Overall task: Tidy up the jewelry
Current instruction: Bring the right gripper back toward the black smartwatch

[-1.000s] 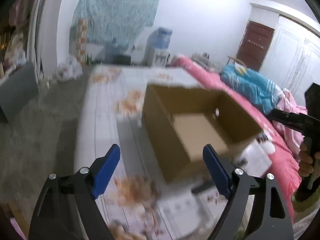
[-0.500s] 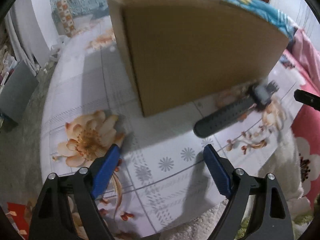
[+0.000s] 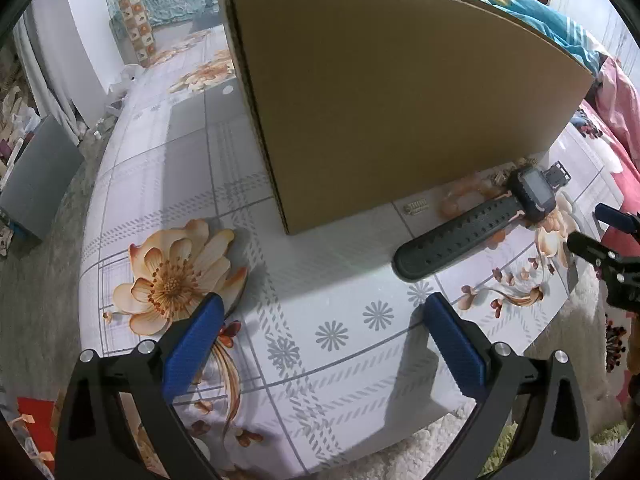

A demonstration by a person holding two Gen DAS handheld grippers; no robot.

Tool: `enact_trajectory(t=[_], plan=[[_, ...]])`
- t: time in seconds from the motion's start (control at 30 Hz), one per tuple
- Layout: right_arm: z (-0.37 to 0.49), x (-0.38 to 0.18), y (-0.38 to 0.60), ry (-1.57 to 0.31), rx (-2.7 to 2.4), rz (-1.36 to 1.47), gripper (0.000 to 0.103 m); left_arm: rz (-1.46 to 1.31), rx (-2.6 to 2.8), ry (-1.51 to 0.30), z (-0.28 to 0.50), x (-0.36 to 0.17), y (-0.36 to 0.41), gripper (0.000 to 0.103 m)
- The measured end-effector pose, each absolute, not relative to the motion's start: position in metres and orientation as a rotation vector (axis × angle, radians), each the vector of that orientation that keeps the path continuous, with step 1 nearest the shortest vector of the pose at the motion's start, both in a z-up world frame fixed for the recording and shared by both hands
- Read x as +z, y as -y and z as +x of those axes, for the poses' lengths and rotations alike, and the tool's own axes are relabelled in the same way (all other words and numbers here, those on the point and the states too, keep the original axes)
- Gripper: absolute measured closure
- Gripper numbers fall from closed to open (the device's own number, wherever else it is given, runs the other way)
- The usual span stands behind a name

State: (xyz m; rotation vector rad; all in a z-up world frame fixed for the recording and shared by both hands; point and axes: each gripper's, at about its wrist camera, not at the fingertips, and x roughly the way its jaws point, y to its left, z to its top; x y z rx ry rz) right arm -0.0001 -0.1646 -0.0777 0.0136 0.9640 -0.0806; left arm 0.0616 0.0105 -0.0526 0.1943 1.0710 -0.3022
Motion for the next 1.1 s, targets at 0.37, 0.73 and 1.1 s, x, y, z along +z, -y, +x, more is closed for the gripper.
enact_trajectory(t=[0.37,0.73,1.1], plan=[[0.012,-0.078,0.171,-1.011,-0.06,0.016,0.008,0.19,-0.303,-1.072,0.063,-0.053,-0.011,0.004],[0.019,-0.061,0.176,-0.988,-0.091,0.023,0.008,0.183,-0.29,-1.074,0.06,-0.054,-0.01,0.004],[0.027,-0.048,0.176,-0.963,-0.078,0.033,0.01,0.179,-0.283,-1.075,0.061,-0.055,-0.01,0.004]])
